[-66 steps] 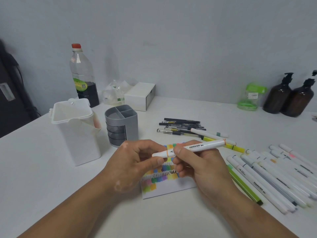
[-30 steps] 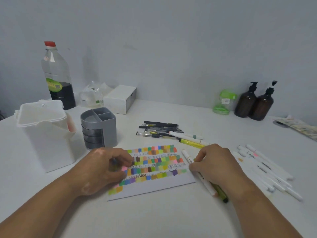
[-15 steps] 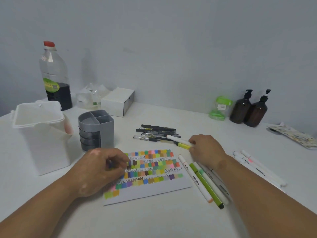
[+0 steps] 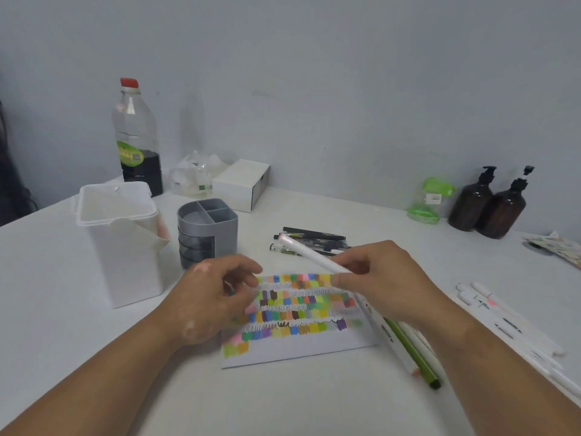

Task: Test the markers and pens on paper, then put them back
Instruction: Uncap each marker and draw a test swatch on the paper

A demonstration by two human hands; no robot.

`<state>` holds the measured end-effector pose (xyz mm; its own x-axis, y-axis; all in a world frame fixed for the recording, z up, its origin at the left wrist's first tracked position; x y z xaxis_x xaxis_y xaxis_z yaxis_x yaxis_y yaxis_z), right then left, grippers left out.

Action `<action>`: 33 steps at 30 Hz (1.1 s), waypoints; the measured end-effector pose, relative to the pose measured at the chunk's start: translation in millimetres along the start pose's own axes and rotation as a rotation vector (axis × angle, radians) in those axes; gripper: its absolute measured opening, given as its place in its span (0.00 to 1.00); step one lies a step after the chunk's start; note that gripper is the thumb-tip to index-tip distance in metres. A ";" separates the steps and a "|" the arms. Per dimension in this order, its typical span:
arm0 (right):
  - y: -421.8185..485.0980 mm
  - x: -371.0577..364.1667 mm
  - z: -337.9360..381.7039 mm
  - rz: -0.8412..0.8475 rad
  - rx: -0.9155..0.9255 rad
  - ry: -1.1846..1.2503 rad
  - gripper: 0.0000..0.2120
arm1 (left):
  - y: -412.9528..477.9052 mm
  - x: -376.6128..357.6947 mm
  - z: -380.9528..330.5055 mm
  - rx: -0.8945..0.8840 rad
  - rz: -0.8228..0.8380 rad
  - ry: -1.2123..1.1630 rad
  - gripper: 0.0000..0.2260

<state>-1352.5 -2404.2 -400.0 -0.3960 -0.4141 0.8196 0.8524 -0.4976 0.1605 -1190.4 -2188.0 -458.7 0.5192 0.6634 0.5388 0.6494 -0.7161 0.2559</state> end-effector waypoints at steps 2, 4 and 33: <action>-14.0 -10.3 14.3 0.187 -0.038 0.234 0.07 | -0.8 2.3 -3.7 0.016 -0.038 -0.063 0.18; -23.6 -21.3 19.0 0.257 -0.057 0.341 0.07 | -4.4 2.9 -7.3 -0.016 -0.017 -0.101 0.23; -39.2 -64.2 30.6 0.135 -0.042 0.899 0.04 | -11.8 -15.1 -29.4 -0.251 0.240 0.036 0.10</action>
<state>-1350.0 -2334.8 -442.1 -0.4255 -0.9005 0.0892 0.9048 -0.4217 0.0592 -1222.2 -2196.0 -446.2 0.6179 0.4645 0.6343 0.3515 -0.8849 0.3057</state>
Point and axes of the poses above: each hand's wrist, its own y-axis towards the middle knuckle, its own x-axis out of the back of the hand, z = x × y, the point moved 2 cm from there along y, towards the middle knuckle, and after that the axes turned 5 degrees about -y, right-handed, at the moved point
